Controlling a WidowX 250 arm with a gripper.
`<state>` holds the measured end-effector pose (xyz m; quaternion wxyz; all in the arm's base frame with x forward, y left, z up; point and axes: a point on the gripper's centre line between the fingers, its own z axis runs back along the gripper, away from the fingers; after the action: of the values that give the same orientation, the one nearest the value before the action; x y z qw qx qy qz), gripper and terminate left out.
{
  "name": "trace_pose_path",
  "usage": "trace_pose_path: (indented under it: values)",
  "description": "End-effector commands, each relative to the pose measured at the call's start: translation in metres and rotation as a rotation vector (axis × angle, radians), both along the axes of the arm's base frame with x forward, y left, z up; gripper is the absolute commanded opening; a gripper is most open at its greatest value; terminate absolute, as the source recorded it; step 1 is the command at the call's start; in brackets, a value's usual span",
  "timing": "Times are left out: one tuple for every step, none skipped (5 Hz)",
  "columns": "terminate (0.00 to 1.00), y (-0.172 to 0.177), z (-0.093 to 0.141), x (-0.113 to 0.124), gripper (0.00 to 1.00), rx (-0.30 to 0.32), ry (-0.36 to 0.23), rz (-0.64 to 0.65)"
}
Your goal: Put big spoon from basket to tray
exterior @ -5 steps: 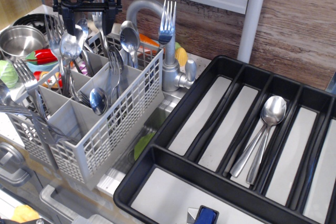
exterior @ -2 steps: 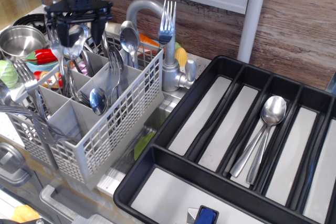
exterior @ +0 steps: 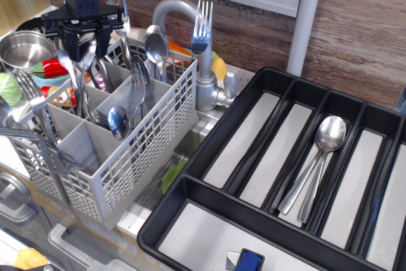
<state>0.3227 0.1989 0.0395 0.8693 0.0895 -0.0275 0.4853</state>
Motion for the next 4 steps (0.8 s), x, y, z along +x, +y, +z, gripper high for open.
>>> trace_pose_path:
  values:
    - [0.00, -0.008, 0.036, 0.007, 0.00, 0.040, -0.005, -0.042]
    - [0.00, -0.004, 0.046, -0.003, 0.00, 0.053, 0.002, -0.085]
    - [0.00, 0.011, 0.048, -0.023, 0.00, 0.057, 0.005, -0.147]
    - [0.00, 0.020, 0.057, -0.042, 0.00, 0.082, 0.012, -0.168]
